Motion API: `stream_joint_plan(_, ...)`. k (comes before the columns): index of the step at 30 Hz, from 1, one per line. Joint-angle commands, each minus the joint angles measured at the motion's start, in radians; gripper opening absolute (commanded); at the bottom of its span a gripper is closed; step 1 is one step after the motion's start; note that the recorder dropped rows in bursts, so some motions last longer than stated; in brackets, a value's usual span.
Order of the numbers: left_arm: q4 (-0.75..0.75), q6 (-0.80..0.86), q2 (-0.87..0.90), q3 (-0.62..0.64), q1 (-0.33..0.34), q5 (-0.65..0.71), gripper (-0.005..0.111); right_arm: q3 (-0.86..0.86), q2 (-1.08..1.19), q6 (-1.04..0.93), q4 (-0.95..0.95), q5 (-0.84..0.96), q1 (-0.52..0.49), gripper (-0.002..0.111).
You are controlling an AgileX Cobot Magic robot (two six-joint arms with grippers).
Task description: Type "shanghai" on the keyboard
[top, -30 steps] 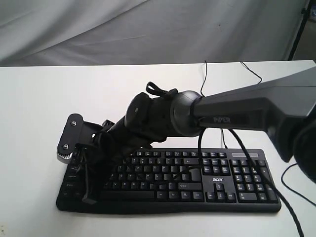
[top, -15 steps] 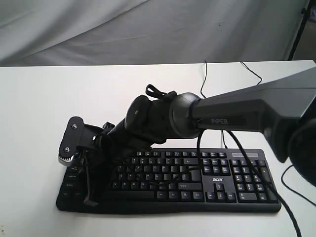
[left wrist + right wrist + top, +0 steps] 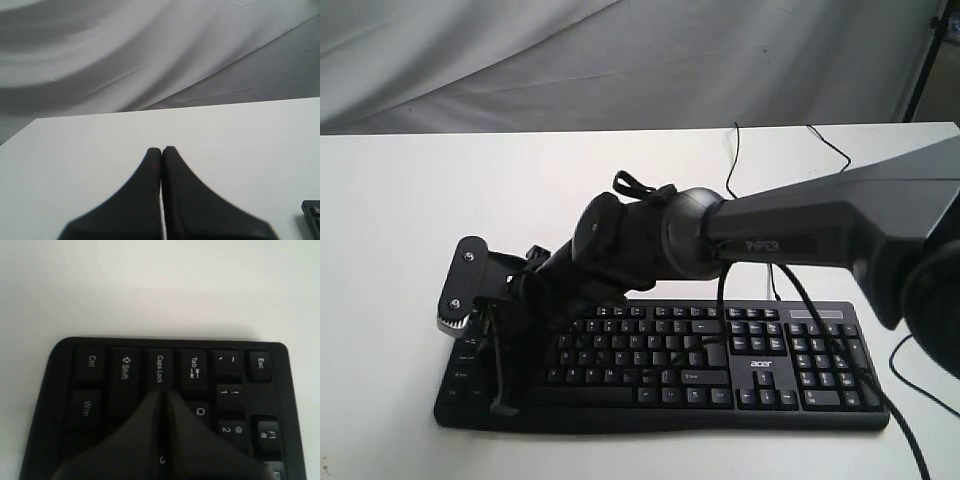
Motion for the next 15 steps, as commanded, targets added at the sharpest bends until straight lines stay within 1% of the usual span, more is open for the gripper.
stream_joint_plan(1,-0.001,-0.003,0.003,0.005,-0.004,-0.003,0.001,-0.002,-0.059,0.016,-0.021,0.005,0.001,0.000)
stream_joint_plan(15,-0.001,-0.003,0.003,0.005,-0.004,-0.003,0.001,-0.002,-0.063,0.019,-0.049,0.002,-0.003,0.000)
